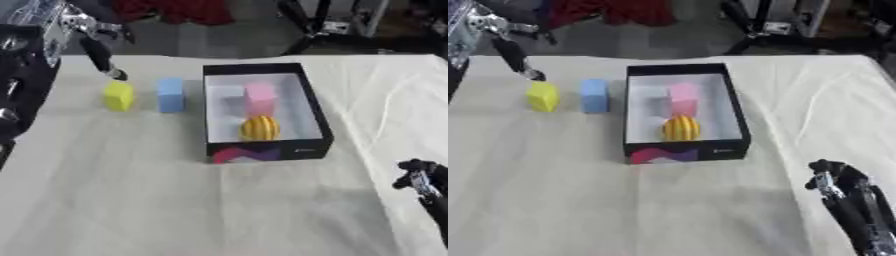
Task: Pick up objects on the table and place them in the box.
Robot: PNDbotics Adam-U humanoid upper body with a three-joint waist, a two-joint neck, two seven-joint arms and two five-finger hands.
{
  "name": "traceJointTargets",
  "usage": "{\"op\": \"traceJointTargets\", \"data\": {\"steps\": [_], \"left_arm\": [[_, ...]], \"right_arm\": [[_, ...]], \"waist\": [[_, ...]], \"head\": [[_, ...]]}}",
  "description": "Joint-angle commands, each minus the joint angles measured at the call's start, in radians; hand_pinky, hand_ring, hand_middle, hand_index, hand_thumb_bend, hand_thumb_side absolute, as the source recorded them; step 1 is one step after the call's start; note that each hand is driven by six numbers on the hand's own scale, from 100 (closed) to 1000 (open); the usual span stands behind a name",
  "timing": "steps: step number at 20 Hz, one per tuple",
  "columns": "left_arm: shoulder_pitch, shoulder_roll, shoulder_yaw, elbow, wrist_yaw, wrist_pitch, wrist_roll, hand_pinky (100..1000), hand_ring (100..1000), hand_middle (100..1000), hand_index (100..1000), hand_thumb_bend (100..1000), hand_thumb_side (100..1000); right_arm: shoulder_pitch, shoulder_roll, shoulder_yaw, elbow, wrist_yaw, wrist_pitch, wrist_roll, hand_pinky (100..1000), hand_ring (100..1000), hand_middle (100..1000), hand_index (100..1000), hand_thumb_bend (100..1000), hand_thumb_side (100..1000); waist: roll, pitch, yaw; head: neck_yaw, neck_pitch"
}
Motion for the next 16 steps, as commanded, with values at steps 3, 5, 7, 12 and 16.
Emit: {"op": "traceJointTargets", "data": {"steps": [3,5,7,12,16], "left_arm": [[-0.008,-0.003,0.055,0.088,-0.083,0.034,0.024,820,796,835,884,430,314],[-0.002,-0.006,0.066,0.105,-0.096,0.04,0.045,817,793,832,881,427,307],[0.006,-0.009,0.071,0.113,-0.102,0.042,0.07,816,793,835,883,424,305],[0.03,-0.015,0.07,0.113,-0.123,0.055,0.16,817,793,835,884,404,296],[0.045,-0.022,0.07,0.123,-0.153,0.074,0.23,817,795,837,884,399,302]], "right_arm": [[-0.007,-0.017,-0.005,-0.01,0.001,-0.002,-0.001,711,514,428,629,100,627],[-0.007,-0.016,-0.004,-0.01,0.001,-0.002,0.0,711,514,428,629,100,630],[-0.007,-0.015,-0.004,-0.01,0.001,-0.002,0.0,711,514,428,629,100,629],[-0.009,-0.015,-0.004,-0.011,0.001,-0.002,0.0,711,514,428,629,100,623],[-0.01,-0.013,-0.005,-0.011,0.001,-0.002,0.0,711,514,428,629,100,628]], "waist": [[0.001,-0.027,-0.003],[0.0,-0.026,-0.003],[0.0,-0.025,-0.003],[-0.001,-0.023,-0.003],[-0.003,-0.02,-0.004]], "head": [[-0.01,-0.002],[-0.01,-0.002],[-0.013,-0.002],[-0.016,-0.002],[-0.017,-0.002]]}}
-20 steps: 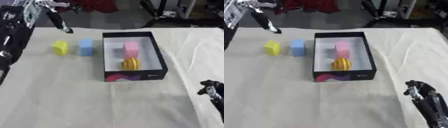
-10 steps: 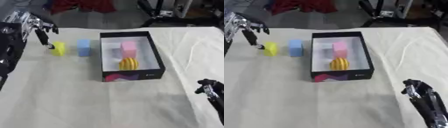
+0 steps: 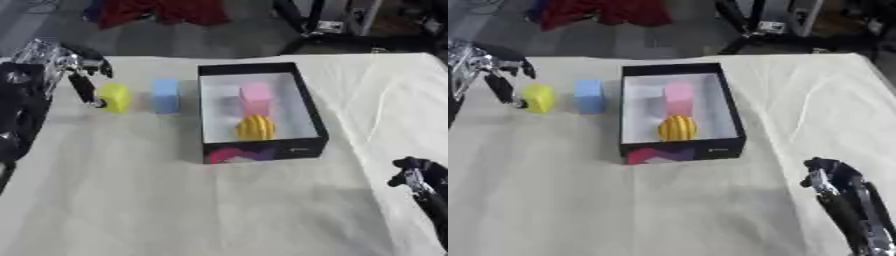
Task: Pick up objects on the table and place them in the box.
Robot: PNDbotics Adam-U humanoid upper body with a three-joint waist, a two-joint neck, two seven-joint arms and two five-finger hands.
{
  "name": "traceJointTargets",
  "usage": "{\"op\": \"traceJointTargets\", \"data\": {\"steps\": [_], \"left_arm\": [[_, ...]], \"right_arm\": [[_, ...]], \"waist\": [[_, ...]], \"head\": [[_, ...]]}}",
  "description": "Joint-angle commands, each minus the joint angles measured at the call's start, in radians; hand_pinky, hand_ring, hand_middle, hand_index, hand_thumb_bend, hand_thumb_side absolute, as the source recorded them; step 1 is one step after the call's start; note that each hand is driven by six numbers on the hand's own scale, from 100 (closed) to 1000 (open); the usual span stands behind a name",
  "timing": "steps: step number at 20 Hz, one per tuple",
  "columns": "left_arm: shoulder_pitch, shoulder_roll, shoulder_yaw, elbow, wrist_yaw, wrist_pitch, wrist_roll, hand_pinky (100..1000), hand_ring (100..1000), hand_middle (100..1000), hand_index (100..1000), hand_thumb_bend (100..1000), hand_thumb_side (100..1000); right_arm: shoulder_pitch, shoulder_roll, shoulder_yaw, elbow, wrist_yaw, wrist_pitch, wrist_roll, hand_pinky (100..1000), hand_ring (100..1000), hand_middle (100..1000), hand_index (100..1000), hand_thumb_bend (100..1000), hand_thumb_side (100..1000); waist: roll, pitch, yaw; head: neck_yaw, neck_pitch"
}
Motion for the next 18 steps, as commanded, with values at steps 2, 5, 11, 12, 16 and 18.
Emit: {"op": "traceJointTargets", "data": {"steps": [2,5,11,12,16,18], "left_arm": [[-0.007,0.01,0.011,0.0,-0.038,0.024,0.08,817,794,836,883,392,295],[0.005,0.003,0.017,0.013,-0.059,0.045,0.141,814,790,831,880,382,287],[0.018,-0.013,0.034,0.048,-0.095,0.081,0.235,811,784,825,876,358,272],[0.019,-0.016,0.036,0.053,-0.095,0.082,0.244,811,783,825,876,357,271],[0.025,-0.027,0.037,0.064,-0.098,0.085,0.27,808,779,821,872,341,261],[0.026,-0.032,0.038,0.07,-0.097,0.084,0.271,797,757,796,851,323,243]], "right_arm": [[-0.01,-0.013,-0.004,-0.012,0.001,-0.002,0.0,711,514,428,629,100,629],[-0.011,-0.011,-0.003,-0.012,0.0,-0.002,0.001,711,514,428,629,100,630],[-0.015,-0.009,0.0,-0.013,-0.002,-0.002,0.004,711,514,428,629,100,638],[-0.016,-0.008,0.001,-0.013,-0.002,-0.002,0.005,711,514,428,629,100,638],[-0.021,-0.006,0.002,-0.014,-0.002,-0.002,0.007,711,514,428,629,100,637],[-0.022,-0.005,0.003,-0.015,-0.003,-0.001,0.007,711,514,428,629,100,636]], "waist": [[-0.003,-0.018,-0.002],[-0.005,-0.015,-0.003],[-0.009,-0.009,-0.009],[-0.009,-0.008,-0.01],[-0.012,-0.001,-0.016],[-0.013,0.001,-0.018]], "head": [[-0.002,-0.002],[-0.001,-0.002],[-0.001,-0.002],[-0.002,-0.002],[-0.003,-0.002],[-0.002,-0.002]]}}
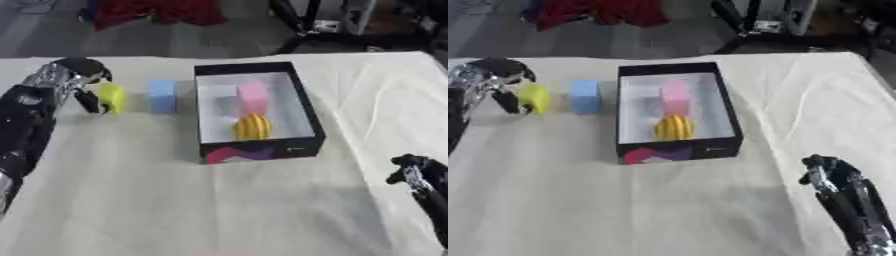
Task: Pick up objects on the table and place them in the box.
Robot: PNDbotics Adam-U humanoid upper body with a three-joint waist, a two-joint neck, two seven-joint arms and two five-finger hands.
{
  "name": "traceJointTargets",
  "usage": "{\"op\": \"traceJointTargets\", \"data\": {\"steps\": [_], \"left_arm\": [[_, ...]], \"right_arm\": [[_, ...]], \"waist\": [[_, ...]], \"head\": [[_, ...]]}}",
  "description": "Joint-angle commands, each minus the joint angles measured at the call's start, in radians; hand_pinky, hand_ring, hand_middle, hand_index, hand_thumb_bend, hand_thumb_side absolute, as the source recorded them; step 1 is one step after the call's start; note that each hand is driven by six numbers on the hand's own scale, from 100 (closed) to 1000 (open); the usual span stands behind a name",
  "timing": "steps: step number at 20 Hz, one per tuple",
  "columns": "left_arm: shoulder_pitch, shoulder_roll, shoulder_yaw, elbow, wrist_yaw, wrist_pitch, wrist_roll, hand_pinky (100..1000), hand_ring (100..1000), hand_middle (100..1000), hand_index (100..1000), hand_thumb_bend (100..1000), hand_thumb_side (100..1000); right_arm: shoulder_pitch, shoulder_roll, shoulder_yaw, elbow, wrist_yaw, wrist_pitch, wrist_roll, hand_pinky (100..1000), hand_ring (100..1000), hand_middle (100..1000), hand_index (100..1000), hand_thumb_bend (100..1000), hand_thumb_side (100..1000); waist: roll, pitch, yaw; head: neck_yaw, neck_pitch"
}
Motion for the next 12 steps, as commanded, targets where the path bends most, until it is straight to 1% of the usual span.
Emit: {"op": "traceJointTargets", "data": {"steps": [1,2,3,4,5,6,8,12], "left_arm": [[-0.015,0.007,0.008,0.001,-0.002,-0.001,0.007,785,739,777,833,314,235],[-0.016,0.006,0.008,0.001,-0.002,-0.003,0.006,766,699,740,798,302,225],[-0.017,0.006,0.008,-0.001,-0.002,-0.004,0.005,763,691,731,792,299,223],[-0.019,0.008,0.007,-0.005,-0.003,-0.005,0.008,722,610,647,726,279,205],[-0.02,0.01,0.007,-0.012,-0.004,-0.005,0.015,705,584,616,701,270,198],[-0.022,0.013,0.006,-0.02,-0.005,-0.004,0.025,671,534,561,654,252,185],[-0.029,0.021,0.006,-0.04,-0.001,-0.004,0.044,629,492,512,606,234,176],[-0.071,0.052,-0.002,-0.106,0.029,-0.021,0.058,627,481,498,596,229,174]], "right_arm": [[-0.013,-0.006,0.001,-0.015,-0.003,-0.001,0.003,711,514,428,629,100,636],[-0.013,-0.006,0.002,-0.015,-0.003,-0.001,0.004,711,514,428,629,100,636],[-0.013,-0.005,0.002,-0.015,-0.003,-0.001,0.004,711,514,428,629,100,636],[-0.013,-0.005,0.001,-0.015,-0.003,-0.001,0.004,710,514,428,629,100,638],[-0.013,-0.005,0.001,-0.015,-0.003,-0.001,0.004,710,514,428,629,100,638],[-0.013,-0.005,0.001,-0.015,-0.003,-0.001,0.004,710,514,428,629,100,638],[-0.012,-0.005,0.001,-0.014,-0.002,-0.001,0.004,711,514,428,629,100,636],[-0.007,-0.008,-0.001,-0.013,-0.002,-0.001,0.002,710,514,428,629,100,635]], "waist": [[-0.013,0.0,-0.003],[-0.013,0.001,-0.004],[-0.014,0.001,-0.004],[-0.013,0.001,-0.003],[-0.013,0.001,-0.003],[-0.013,0.0,-0.003],[-0.013,-0.001,-0.002],[-0.011,-0.007,0.002]], "head": [[-0.002,-0.002],[-0.003,-0.002],[-0.003,-0.002],[-0.003,-0.002],[-0.003,-0.002],[-0.004,-0.002],[-0.005,-0.002],[-0.007,-0.002]]}}
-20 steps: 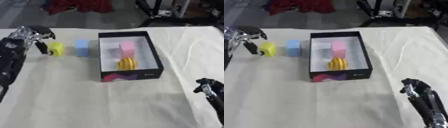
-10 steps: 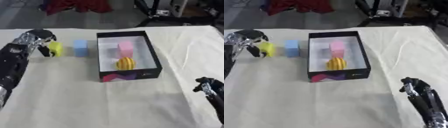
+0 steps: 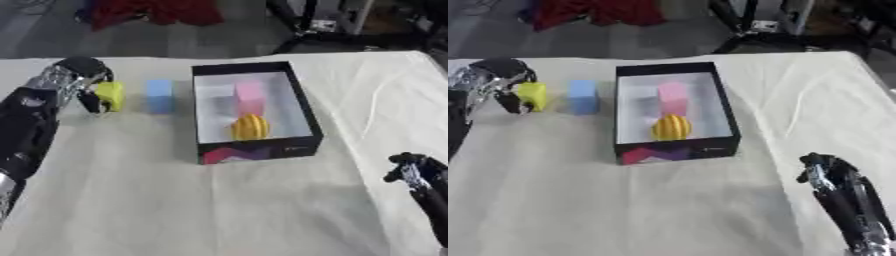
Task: Pick up objects on the table and place them in the box.
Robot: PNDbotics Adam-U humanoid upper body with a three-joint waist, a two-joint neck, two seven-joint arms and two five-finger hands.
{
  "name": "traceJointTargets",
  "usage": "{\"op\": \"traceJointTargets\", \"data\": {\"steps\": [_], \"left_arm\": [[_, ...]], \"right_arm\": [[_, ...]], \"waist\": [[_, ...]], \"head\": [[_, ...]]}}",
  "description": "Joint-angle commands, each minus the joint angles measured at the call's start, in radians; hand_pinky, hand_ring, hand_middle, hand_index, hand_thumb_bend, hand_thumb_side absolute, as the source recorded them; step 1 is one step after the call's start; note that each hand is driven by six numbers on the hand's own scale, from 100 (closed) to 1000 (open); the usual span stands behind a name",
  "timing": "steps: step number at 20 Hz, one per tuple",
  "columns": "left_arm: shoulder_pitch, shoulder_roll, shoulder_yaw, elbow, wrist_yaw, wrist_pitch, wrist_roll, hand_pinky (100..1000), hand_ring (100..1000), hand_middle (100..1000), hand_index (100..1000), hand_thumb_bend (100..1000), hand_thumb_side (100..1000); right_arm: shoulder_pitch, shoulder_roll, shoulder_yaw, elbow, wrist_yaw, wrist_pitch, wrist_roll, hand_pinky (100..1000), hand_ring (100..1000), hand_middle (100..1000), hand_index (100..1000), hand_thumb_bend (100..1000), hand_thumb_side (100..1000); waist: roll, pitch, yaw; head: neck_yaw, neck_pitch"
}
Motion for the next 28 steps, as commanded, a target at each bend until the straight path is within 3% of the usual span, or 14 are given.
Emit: {"op": "traceJointTargets", "data": {"steps": [1,6,13,19,25,28], "left_arm": [[-0.062,0.057,-0.004,-0.077,0.029,-0.014,0.013,628,480,497,596,230,175],[-0.135,0.058,-0.044,-0.211,0.119,-0.073,0.026,640,480,492,601,234,184],[-0.146,-0.064,-0.253,-0.412,0.345,-0.262,-0.076,661,514,533,635,217,210],[-0.112,-0.153,-0.398,-0.502,0.505,-0.341,-0.213,675,543,569,663,196,231],[-0.066,-0.211,-0.423,-0.472,0.513,-0.345,-0.277,716,608,642,739,242,261],[-0.048,-0.23,-0.409,-0.44,0.459,-0.345,-0.24,760,692,734,835,332,349]], "right_arm": [[0.001,-0.01,-0.006,-0.013,-0.001,-0.001,0.001,710,514,428,629,100,636],[0.008,-0.015,-0.005,-0.011,0.001,-0.001,0.002,710,514,428,629,100,639],[0.003,-0.016,0.001,-0.011,-0.001,-0.003,0.008,710,515,429,629,100,631],[-0.006,-0.015,0.003,-0.011,-0.005,-0.003,0.011,710,515,429,629,100,629],[-0.008,-0.015,0.006,-0.01,-0.006,-0.003,0.015,710,515,429,629,100,635],[-0.008,-0.013,0.007,-0.009,-0.006,-0.003,0.016,710,515,429,629,100,638]], "waist": [[-0.008,-0.009,0.004],[-0.002,-0.018,0.012],[-0.003,-0.017,-0.002],[-0.004,-0.014,-0.012],[-0.006,-0.013,-0.015],[-0.007,-0.011,-0.016]], "head": [[-0.004,-0.002],[-0.003,-0.002],[0.001,-0.002],[-0.012,-0.002],[-0.019,-0.002],[-0.026,-0.002]]}}
